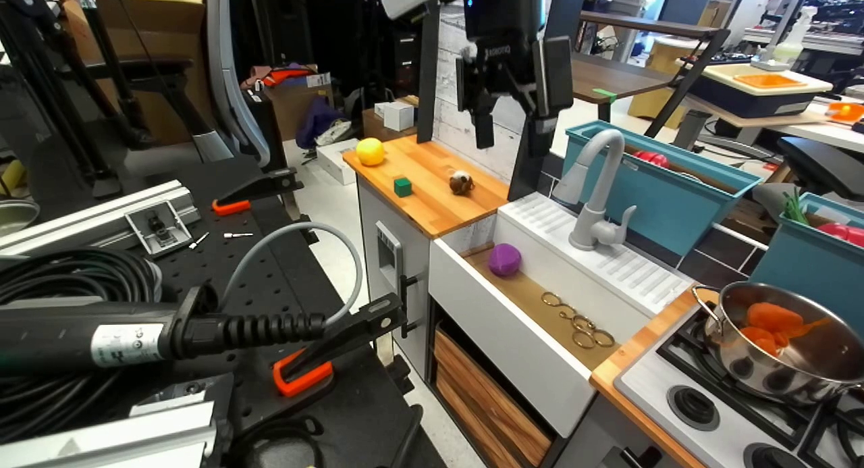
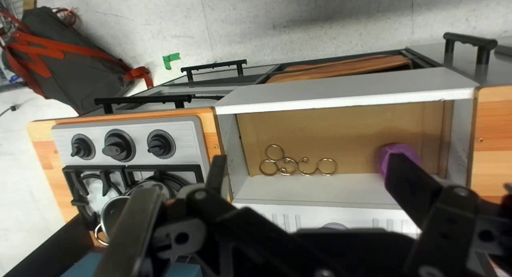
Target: Turn the tap to the right
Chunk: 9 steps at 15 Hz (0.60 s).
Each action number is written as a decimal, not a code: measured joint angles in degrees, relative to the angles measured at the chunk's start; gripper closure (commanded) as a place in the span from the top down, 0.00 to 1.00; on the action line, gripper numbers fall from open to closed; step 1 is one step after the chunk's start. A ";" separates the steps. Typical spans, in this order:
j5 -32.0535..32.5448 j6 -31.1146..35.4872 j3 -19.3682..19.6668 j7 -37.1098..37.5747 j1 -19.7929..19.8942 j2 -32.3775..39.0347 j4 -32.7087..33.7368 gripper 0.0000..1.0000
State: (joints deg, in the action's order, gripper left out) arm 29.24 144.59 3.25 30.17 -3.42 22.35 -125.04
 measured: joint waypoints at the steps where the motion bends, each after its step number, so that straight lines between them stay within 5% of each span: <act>1: -0.04 1.51 1.16 2.43 -1.09 2.37 1.30 1.00; 9: -0.72 13.04 12.11 21.19 -12.49 20.02 14.39 1.00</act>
State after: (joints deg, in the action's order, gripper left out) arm 28.52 157.63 15.36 51.36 -15.92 42.37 -110.65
